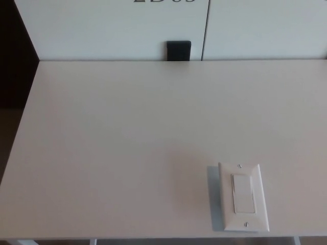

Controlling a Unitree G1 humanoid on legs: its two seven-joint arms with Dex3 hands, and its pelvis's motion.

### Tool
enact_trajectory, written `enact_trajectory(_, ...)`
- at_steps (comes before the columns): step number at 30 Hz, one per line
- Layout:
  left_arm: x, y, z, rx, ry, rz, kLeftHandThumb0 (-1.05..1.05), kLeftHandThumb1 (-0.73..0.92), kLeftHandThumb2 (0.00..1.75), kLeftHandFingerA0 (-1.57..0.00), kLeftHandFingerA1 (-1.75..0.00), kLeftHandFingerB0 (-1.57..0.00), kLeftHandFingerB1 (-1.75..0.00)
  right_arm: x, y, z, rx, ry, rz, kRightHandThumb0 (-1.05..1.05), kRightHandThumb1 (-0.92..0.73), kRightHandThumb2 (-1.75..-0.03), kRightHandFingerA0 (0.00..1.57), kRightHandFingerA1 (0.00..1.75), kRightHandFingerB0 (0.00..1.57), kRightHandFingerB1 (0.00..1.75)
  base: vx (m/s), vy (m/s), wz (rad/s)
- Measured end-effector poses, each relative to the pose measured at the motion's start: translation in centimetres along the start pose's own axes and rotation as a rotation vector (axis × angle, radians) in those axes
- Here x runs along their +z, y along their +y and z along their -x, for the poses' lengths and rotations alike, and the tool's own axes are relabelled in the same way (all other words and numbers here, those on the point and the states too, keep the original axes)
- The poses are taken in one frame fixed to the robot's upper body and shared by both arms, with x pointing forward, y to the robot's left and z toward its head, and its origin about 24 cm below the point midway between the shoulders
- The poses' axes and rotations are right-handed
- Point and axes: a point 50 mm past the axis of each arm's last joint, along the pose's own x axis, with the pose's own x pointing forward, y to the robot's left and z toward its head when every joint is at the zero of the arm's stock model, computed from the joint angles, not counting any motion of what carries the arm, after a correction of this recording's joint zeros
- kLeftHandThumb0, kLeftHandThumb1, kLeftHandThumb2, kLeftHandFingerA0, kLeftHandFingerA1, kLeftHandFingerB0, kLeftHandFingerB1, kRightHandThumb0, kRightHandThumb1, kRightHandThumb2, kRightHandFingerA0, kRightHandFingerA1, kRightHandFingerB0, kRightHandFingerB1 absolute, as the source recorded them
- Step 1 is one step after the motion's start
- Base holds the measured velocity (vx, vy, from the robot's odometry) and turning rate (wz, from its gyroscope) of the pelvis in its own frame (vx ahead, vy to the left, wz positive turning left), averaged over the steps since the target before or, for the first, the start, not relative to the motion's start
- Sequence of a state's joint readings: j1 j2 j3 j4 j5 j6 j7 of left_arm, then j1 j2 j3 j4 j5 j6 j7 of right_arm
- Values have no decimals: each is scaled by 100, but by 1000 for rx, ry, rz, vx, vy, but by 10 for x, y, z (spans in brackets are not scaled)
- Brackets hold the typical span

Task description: The robot walk towards a table in front and then clicks the light switch button using the right hand's index finger

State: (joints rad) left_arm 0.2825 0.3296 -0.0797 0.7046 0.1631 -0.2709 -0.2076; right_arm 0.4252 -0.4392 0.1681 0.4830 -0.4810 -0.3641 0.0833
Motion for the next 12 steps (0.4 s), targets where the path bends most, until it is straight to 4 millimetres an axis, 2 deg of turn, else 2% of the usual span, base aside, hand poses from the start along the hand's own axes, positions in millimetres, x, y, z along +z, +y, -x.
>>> enact_trajectory(1, 0, 0, 0, -2, -1, -3, -69, 36, 98, -42, -86, -34, -70, 0, 1, 1, 3, -1, -12, -67, -65, -60, 28, 34, 27, 30, 0, 0, 0)
enact_trajectory(2, 0, -1, 0, -4, -1, -6, -68, 45, 73, -31, -107, -34, -75, 0, 1, 2, 6, -2, -19, -67, -65, -60, 29, 35, 27, 30, 0, 0, 0)
enact_trajectory(3, -1, -2, 1, -7, 0, -12, -71, 37, 100, -43, -87, -37, -72, -1, 2, 3, 11, -2, -27, -67, -65, -60, 28, 35, 27, 29, 0, 0, 0)
enact_trajectory(4, -1, -2, 1, -10, 0, -19, -71, 37, 100, -43, -87, -37, -72, -1, 3, 4, 12, -4, -36, -67, -65, -60, 28, 35, 27, 29, 0, 0, 0)
enact_trajectory(5, -1, -2, 1, -11, 1, -23, -69, 45, 74, -34, -109, -35, -77, -1, 2, 3, 13, -4, -40, -67, -65, -60, 28, 35, 26, 30, 0, 0, 0)
enact_trajectory(7, 1, 1, 0, -10, -2, -35, -69, 45, 75, -33, -108, -34, -77, 0, -1, 1, 11, -10, -51, -65, -65, -59, 30, 35, 28, 30, 0, 0, 0)
enact_trajectory(8, 2, 2, -1, -10, -4, -42, -71, 37, 100, -46, -89, -36, -72, 0, -2, 0, 9, -10, -53, -65, -65, -59, 30, 35, 28, 30, 0, 0, 0)
enact_trajectory(12, 8, 6, -4, -9, -21, -67, -69, 36, 100, -48, -89, -37, -72, 1, -6, -3, 1, -10, -59, -66, -65, -60, 30, 35, 28, 30, 0, 0, 0)
